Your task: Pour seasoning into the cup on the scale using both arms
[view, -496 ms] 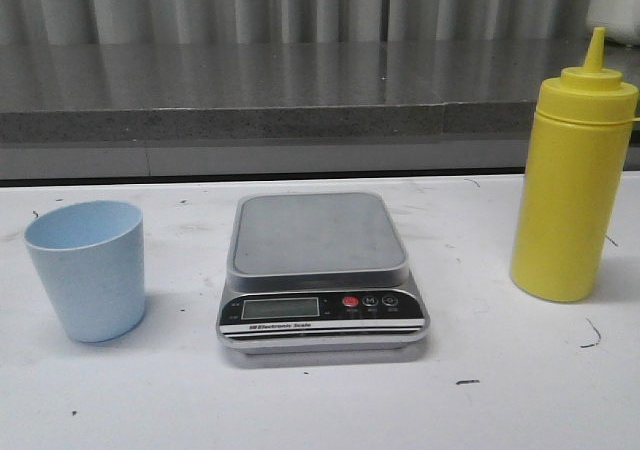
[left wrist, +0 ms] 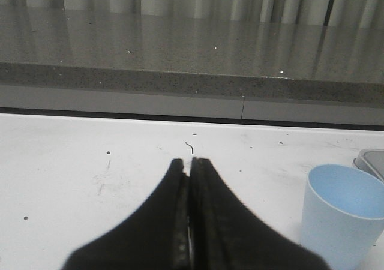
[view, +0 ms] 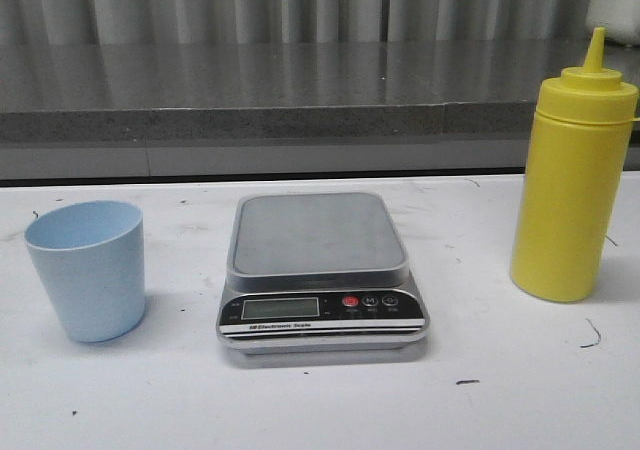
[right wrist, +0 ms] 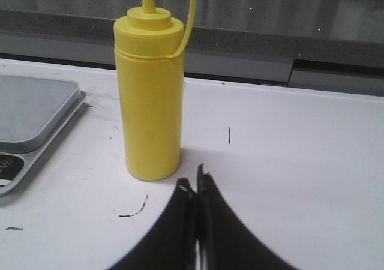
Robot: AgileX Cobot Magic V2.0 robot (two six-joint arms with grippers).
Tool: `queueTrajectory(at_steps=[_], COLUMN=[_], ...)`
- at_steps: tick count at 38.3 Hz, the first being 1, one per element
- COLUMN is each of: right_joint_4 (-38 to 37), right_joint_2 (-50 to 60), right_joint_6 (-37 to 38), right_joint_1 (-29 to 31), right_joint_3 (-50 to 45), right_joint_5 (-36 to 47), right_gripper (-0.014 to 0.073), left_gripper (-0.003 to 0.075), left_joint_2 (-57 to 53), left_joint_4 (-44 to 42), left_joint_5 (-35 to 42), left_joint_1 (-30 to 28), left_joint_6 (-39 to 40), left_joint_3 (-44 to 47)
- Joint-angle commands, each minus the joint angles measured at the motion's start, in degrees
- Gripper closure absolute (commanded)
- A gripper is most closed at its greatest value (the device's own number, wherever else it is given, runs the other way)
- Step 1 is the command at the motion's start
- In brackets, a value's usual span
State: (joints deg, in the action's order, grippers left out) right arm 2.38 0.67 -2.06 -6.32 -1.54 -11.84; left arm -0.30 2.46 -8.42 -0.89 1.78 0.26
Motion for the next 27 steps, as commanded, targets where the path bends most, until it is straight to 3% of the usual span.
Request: queueTrajectory(at_steps=[1, 20, 27], right_joint_4=[-0.30, -0.30, -0.30], right_joint_2=[0.88, 0.88, 0.88], right_joint_6=[0.06, 0.06, 0.06], right_joint_1=[-0.04, -0.03, -0.03], right_joint_3=[0.34, 0.34, 0.34], right_joint_5=[4.47, 4.54, 6.18], right_gripper=[0.0704, 0.0704, 0.0704], left_gripper=[0.0740, 0.0740, 0.0740], left_joint_2=[-0.90, -0.90, -0.90], left_joint_4=[0.28, 0.28, 0.28], left_joint_5=[4.72, 5.79, 10.66], left_joint_1=[-0.05, -0.05, -0.05], left_joint_6=[0.10, 0.10, 0.10], left_joint_3=[1.41, 1.41, 1.41])
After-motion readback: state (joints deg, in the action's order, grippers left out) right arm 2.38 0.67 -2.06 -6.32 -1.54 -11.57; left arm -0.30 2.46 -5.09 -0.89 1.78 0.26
